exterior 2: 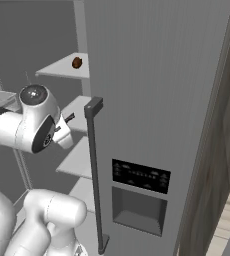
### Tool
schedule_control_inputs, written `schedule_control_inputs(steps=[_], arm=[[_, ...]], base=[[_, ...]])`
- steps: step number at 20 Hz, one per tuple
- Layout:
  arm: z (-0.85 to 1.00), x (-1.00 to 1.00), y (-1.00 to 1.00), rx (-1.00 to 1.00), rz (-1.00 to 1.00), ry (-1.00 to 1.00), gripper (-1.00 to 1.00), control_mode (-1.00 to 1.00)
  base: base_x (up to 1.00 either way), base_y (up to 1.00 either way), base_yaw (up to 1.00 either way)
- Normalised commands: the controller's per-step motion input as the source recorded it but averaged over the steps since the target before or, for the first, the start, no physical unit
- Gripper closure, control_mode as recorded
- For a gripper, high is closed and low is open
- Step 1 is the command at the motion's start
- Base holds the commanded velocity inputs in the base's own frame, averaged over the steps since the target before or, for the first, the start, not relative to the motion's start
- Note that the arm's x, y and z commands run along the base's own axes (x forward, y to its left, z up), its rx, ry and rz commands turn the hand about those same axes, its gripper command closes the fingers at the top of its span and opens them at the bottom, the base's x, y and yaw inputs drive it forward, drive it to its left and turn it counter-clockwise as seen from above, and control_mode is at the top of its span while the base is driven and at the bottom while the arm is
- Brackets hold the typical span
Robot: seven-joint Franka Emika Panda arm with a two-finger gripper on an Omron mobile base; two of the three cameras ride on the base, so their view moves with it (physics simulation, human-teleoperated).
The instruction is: Transport the fish and sweet potato to the fridge. Place the fish on the rack containing meat and place the sweet potato on the rack containing the vegetable, ensuring meats and vegetables are on different racks.
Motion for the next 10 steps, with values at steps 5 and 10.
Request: schedule_control_inputs(steps=[5,10], arm=[[-0.03,0.62,0.0,-0.01,0.0,0.0,1.0,-1.0],[-0.19,0.56,-0.03,0.0,0.0,0.0,1.0,-1.0]], base=[[0.0,0.0,0.0],[0.0,0.0,0.0]])
